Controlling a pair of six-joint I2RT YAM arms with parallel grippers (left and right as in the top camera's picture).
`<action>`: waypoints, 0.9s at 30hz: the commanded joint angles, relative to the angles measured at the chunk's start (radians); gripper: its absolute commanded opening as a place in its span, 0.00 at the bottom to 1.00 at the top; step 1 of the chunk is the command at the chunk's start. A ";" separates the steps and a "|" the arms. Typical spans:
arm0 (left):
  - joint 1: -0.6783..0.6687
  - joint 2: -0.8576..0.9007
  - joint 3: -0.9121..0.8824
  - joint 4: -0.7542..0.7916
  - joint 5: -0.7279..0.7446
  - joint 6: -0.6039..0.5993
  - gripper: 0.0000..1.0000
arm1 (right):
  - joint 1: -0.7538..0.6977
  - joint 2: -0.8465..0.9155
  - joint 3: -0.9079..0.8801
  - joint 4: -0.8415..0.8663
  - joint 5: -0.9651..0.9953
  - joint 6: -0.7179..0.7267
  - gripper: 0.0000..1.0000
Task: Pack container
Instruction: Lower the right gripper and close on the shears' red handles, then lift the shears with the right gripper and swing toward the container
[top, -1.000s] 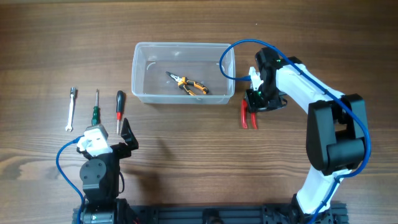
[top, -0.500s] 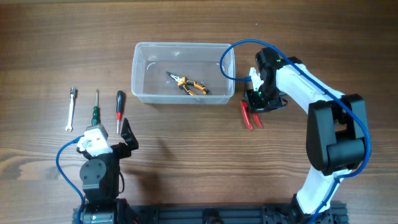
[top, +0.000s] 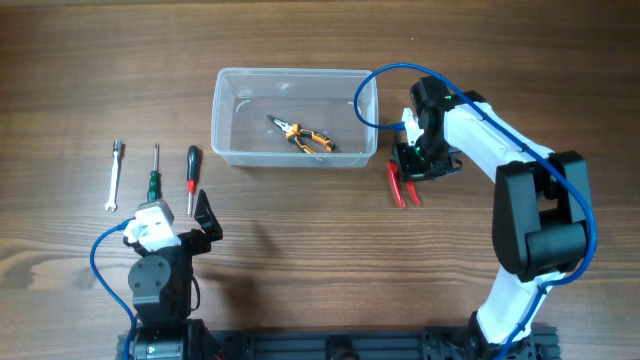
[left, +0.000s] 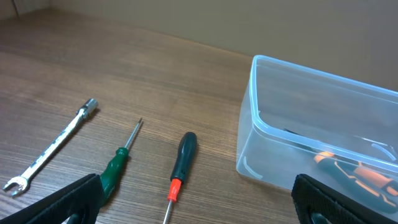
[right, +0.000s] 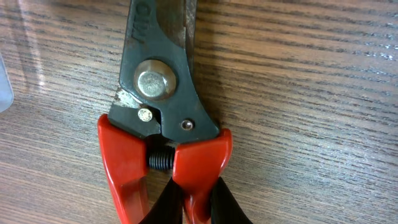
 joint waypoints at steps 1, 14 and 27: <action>-0.004 -0.005 -0.001 -0.001 -0.009 -0.008 1.00 | -0.007 -0.030 0.043 0.003 0.003 0.027 0.04; -0.004 -0.005 -0.001 -0.001 -0.009 -0.008 1.00 | -0.091 -0.201 0.055 -0.012 0.003 0.026 0.04; -0.004 -0.005 -0.001 -0.001 -0.009 -0.008 1.00 | -0.087 -0.329 0.377 -0.028 0.025 -0.082 0.04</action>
